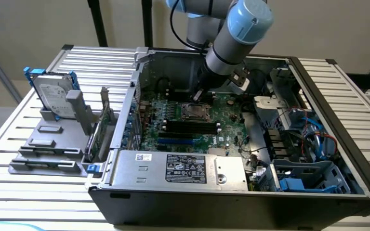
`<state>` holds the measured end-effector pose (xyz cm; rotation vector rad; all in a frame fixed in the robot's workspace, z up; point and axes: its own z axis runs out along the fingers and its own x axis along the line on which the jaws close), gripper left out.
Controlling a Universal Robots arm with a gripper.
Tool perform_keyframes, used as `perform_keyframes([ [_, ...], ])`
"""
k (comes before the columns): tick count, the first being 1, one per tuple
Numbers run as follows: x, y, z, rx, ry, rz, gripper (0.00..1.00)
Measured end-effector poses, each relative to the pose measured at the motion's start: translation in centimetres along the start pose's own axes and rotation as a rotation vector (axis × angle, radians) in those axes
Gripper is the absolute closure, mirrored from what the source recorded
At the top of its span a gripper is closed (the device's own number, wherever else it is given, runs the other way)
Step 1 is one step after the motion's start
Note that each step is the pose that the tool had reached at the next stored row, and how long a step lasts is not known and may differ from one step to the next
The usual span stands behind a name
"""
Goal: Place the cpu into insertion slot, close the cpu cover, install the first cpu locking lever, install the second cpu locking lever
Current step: 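Install the first cpu locking lever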
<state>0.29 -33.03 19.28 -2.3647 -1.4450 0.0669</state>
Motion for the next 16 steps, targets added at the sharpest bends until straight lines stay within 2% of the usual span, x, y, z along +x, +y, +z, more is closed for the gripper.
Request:
perform_keyframes([
  [10, 0.4, 0.73, -0.02, 0.0042, -0.0088, -0.026, 0.89],
  [13, 0.4, 0.89, -0.05, 0.006, -0.009, -0.031, 0.89],
  [16, 0.6, 1.16, -0.12, 0.0091, -0.0064, -0.038, 0.89],
])
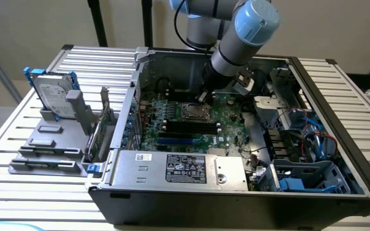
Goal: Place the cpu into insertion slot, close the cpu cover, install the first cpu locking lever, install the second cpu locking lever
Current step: 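Install the first cpu locking lever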
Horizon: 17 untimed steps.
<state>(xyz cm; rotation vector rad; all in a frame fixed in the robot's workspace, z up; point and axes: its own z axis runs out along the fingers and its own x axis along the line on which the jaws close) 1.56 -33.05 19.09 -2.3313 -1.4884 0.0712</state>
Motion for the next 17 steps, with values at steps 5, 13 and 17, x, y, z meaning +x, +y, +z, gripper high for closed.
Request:
perform_keyframes([
  [5, 0.1, 0.26, -0.09, 0.004, 0.0037, -0.008, 0.89],
  [13, 0.0, -0.53, -1.39, 0.0051, 0.0048, -0.009, 0.89],
  [17, -0.4, -1.56, -1.59, 0.0054, 0.004, -0.011, 0.89],
])
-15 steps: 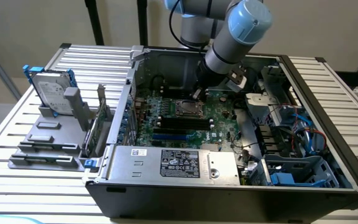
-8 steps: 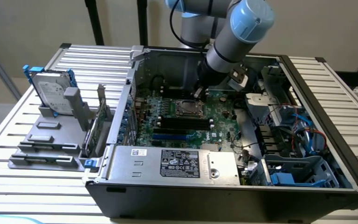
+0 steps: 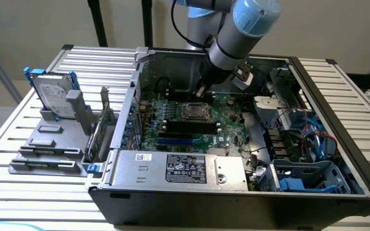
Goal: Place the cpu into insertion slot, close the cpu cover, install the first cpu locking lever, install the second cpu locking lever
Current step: 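Install the first cpu locking lever, then install the second cpu locking lever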
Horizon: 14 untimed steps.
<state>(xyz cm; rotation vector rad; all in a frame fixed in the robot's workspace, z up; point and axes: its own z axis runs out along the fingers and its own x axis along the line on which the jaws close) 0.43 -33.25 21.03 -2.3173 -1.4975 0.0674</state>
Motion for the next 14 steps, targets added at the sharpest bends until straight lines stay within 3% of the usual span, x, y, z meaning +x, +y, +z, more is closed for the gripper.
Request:
perform_keyframes([
  [14, -0.07, -0.22, -0.05, 0.0007, 0.0011, -0.001, 0.89],
])
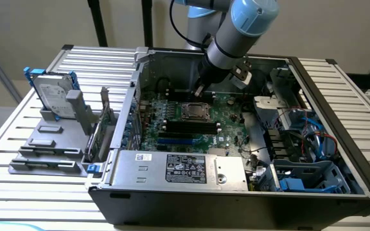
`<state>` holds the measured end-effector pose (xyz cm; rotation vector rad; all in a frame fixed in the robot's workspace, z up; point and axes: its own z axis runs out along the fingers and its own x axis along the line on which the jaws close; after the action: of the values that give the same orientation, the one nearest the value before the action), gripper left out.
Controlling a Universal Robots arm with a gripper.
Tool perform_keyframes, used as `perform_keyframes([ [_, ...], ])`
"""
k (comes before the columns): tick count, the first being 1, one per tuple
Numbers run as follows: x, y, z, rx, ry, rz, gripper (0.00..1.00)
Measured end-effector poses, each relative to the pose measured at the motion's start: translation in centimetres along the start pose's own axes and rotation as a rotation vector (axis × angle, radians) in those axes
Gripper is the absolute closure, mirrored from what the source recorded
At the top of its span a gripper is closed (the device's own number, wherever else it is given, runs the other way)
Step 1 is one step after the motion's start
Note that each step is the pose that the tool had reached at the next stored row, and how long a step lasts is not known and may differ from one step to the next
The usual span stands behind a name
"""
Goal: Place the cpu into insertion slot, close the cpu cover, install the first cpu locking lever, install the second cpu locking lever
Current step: 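Install the second cpu locking lever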
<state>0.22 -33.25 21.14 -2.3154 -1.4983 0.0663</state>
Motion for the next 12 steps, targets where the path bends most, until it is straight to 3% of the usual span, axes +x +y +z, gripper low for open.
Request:
perform_keyframes([
  [4, -0.1, 0.02, -0.04, -0.0001, -0.0002, 0.001, 0.89],
  [7, -0.8, 0.28, -0.43, -0.0003, 0.0004, 0.002, 0.89],
  [12, -2.2, 0.38, -2.37, -0.0003, 0.0006, 0.002, 0.89],
])
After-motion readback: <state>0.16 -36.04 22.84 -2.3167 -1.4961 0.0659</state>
